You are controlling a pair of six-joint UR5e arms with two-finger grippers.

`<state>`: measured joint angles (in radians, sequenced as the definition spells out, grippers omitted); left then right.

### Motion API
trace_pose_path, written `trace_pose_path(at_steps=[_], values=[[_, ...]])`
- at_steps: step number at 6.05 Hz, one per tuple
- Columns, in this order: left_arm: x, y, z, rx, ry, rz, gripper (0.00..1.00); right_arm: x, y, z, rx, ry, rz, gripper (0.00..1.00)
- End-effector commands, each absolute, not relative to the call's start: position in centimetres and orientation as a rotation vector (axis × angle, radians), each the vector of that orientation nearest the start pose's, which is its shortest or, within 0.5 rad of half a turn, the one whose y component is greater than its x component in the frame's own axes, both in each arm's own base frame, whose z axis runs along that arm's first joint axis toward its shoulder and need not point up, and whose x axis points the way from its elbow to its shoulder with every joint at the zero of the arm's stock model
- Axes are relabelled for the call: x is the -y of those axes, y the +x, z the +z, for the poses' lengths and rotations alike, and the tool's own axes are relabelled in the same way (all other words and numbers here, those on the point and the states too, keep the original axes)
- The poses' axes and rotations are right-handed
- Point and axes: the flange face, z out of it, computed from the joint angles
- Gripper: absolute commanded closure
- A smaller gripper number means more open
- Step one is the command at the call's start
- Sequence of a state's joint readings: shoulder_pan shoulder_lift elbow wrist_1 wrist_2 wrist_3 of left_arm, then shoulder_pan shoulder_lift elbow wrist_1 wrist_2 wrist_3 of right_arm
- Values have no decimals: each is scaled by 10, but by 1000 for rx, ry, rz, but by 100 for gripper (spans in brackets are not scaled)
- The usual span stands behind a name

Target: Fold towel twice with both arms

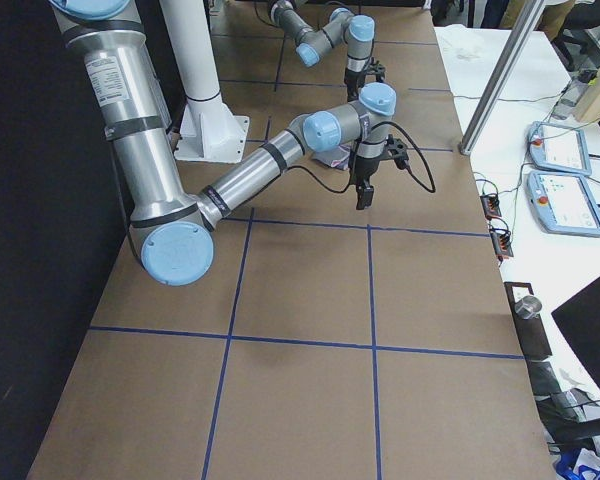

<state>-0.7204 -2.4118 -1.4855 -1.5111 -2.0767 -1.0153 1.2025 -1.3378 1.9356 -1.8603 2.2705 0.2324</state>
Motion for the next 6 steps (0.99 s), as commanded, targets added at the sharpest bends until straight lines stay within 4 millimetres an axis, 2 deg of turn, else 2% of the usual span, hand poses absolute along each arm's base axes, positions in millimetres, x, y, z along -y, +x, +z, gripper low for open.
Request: trace_pose_path(at_steps=[1, 2, 3, 4, 5, 6], values=[[563, 372, 253, -804, 71, 186, 0, 506, -37, 472, 716, 115, -338, 0], [571, 314, 280, -763, 105, 259, 0, 488, 3, 504, 705, 122, -361, 0], [582, 239, 320, -709, 144, 340, 0, 461, 35, 538, 701, 114, -380, 0], [586, 168, 374, -714, 138, 404, 0, 433, 53, 568, 705, 85, -371, 0], [574, 89, 447, -760, 124, 439, 0, 414, 64, 585, 707, 55, -332, 0], [547, 37, 502, -789, 94, 405, 0, 400, 66, 599, 717, 24, -305, 0]])
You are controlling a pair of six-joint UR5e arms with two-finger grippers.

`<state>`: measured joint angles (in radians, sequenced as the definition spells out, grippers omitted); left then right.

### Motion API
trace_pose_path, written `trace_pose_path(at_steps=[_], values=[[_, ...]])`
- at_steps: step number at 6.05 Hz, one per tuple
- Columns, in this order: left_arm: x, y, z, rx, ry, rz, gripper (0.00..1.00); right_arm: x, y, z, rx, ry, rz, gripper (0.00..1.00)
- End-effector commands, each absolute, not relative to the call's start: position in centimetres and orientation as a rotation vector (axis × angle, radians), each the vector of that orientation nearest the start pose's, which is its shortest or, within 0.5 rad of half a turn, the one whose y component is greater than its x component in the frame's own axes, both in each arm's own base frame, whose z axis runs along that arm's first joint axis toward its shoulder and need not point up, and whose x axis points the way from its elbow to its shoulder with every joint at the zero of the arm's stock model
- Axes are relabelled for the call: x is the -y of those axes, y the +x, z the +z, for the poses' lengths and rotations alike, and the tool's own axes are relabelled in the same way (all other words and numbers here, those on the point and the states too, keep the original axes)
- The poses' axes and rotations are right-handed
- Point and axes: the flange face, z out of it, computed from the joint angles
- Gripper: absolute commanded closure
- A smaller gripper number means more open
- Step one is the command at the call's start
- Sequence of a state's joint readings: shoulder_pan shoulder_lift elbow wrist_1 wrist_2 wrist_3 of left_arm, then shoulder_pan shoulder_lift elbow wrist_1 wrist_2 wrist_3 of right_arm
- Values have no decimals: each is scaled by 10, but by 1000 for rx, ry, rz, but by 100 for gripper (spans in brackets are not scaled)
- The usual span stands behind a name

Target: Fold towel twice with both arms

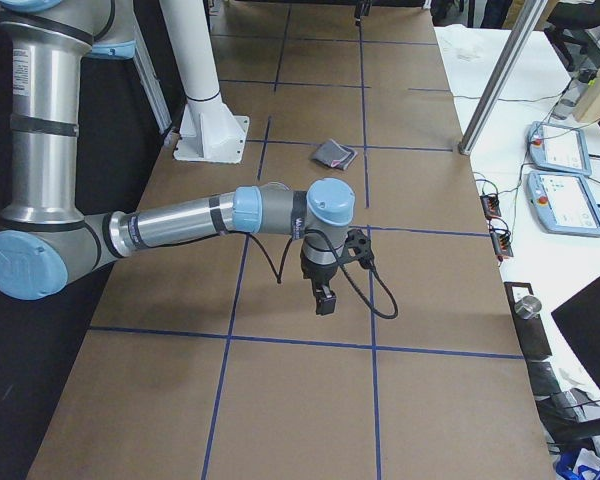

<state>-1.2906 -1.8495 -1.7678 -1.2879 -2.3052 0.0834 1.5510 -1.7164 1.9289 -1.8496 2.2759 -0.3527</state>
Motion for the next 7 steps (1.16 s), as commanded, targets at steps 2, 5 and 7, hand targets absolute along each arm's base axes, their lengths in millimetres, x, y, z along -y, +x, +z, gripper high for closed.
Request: trace_pose_path(at_steps=[2, 5, 7], values=[[503, -18, 567, -786, 52, 341, 0, 399, 68, 605, 721, 5, -278, 1], [465, -27, 618, -781, 17, 311, 0, 400, 71, 605, 723, -6, -232, 0], [460, -31, 608, -766, 30, 298, 0, 401, 70, 604, 726, -4, -232, 0]])
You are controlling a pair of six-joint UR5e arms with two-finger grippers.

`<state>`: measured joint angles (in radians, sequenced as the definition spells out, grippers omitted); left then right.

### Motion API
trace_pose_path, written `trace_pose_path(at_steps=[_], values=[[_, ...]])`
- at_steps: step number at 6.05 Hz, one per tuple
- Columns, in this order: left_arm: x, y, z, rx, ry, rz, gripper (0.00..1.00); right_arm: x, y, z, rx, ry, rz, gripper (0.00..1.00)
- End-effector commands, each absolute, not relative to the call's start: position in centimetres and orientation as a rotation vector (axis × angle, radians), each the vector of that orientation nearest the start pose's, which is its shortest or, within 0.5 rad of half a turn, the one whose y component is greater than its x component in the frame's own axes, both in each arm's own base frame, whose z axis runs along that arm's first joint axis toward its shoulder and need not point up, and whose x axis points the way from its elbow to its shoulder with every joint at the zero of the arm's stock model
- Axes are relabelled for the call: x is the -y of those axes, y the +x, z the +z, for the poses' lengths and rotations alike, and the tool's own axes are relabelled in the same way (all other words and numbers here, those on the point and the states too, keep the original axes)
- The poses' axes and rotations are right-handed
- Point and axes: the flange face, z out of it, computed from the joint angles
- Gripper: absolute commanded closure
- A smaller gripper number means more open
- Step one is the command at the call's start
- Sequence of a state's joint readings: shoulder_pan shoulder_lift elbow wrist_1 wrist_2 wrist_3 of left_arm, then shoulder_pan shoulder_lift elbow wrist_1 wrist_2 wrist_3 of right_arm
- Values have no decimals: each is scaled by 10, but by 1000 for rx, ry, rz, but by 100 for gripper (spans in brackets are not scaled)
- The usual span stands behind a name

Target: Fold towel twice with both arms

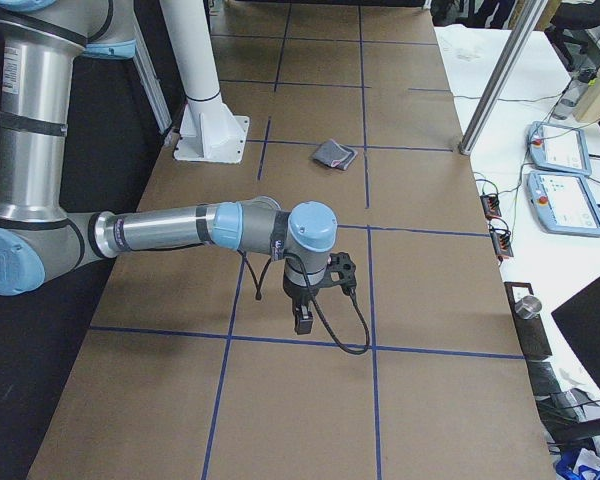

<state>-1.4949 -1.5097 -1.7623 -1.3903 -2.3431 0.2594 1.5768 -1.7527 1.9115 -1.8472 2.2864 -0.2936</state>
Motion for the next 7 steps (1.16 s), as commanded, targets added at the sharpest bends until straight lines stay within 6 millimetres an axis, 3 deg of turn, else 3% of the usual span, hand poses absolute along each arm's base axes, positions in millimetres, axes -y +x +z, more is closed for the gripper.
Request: trace_pose_path(at_steps=[1, 3, 7], values=[[457, -36, 616, -697, 17, 301, 0, 401, 70, 604, 727, -3, -232, 0], [457, -38, 627, -664, -5, 301, 0, 401, 69, 604, 738, -3, -231, 0], [457, -37, 623, -666, 3, 304, 0, 401, 69, 605, 746, -5, -229, 0]])
